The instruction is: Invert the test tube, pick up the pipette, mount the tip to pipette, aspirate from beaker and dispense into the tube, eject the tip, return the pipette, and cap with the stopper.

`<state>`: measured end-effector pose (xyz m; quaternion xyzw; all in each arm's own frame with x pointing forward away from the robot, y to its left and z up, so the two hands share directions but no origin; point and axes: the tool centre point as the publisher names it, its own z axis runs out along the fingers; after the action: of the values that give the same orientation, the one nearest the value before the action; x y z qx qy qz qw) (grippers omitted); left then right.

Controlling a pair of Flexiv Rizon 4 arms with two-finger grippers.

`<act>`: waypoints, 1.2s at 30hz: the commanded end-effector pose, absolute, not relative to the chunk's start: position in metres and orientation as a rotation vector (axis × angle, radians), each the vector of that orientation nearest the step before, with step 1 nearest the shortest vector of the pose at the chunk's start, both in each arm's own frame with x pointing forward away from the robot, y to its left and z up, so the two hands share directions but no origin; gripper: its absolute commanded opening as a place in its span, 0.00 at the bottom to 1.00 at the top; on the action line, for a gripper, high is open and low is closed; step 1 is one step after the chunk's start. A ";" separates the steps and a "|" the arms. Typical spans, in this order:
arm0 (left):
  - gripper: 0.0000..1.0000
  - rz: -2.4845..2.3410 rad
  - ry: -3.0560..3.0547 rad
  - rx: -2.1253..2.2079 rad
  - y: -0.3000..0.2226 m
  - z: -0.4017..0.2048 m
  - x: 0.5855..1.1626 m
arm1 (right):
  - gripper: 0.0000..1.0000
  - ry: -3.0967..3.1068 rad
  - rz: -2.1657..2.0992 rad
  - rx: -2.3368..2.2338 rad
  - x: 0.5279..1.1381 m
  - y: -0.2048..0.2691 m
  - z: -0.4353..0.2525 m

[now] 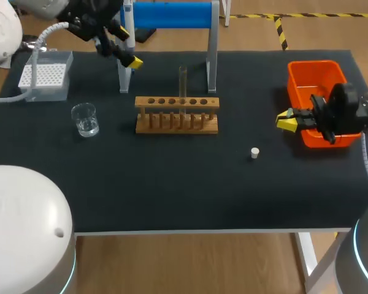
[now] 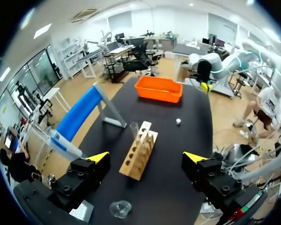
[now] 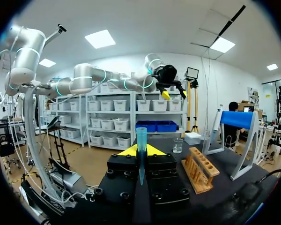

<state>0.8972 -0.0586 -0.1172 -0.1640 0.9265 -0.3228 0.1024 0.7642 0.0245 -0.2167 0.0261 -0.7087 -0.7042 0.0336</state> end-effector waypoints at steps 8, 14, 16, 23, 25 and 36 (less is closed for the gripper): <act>1.00 -0.809 2.497 -0.844 -0.038 -0.134 0.915 | 0.00 -2.181 -2.165 0.082 0.764 0.024 -0.217; 1.00 -0.746 2.357 -1.056 -0.024 -0.145 0.924 | 0.00 -2.181 -2.165 0.082 0.764 0.024 -0.217; 1.00 -0.725 2.328 -1.098 -0.024 -0.149 0.927 | 0.00 -2.181 -2.165 0.082 0.764 0.024 -0.217; 1.00 -0.639 2.225 -1.222 -0.024 -0.155 0.939 | 0.00 -2.181 -2.165 0.082 0.764 0.024 -0.217; 1.00 -0.615 2.198 -1.251 -0.024 -0.156 0.942 | 0.00 -2.181 -2.165 0.082 0.764 0.024 -0.217; 1.00 -0.593 2.068 -1.380 -0.024 -0.161 0.956 | 0.00 -2.181 -2.165 0.082 0.764 0.024 -0.217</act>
<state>0.9531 -0.0186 -0.1578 -0.5081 0.7846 -0.2366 0.2650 0.7642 0.0246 -0.2167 0.0262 -0.7087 -0.7043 0.0337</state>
